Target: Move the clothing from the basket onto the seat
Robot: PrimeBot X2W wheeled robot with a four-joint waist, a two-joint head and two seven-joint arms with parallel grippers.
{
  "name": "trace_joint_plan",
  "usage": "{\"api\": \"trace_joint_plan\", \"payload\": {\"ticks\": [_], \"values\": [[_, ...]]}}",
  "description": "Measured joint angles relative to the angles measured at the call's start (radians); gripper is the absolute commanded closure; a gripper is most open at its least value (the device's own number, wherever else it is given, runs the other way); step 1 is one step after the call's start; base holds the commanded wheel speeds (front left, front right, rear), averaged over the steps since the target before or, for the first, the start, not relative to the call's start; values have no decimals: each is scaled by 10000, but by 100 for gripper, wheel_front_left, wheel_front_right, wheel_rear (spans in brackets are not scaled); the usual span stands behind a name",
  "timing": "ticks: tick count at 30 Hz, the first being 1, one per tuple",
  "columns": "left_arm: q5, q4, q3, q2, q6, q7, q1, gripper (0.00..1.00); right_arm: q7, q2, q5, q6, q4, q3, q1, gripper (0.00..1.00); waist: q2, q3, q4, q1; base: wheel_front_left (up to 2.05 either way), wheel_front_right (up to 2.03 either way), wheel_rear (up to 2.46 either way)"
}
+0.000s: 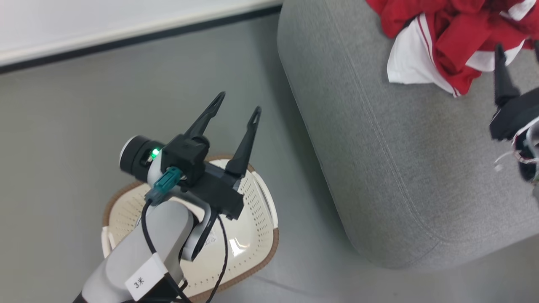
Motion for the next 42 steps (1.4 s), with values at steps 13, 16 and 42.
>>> {"api": "trace_joint_plan", "payload": {"ticks": [13, 16, 42], "values": [[-483, 688, 913, -67, 176, -199, 1511, 0, 2, 621, 79, -313, -1835, -414, 2541, 0, -1, -1704, 819, -1, 0, 0, 0], [-506, 746, 1129, 4, 186, -201, 2109, 0, 2, 805, 73, -456, -2405, -451, 3180, 0, -1, -2103, 1100, -2, 0, 0, 0], [332, -1806, 4612, 245, 272, -209, 7023, 0, 0, 1666, -1191, -1147, -6985, -1503, 8315, 0, -2, -4215, 2813, 0, 0, 0, 0]]}}
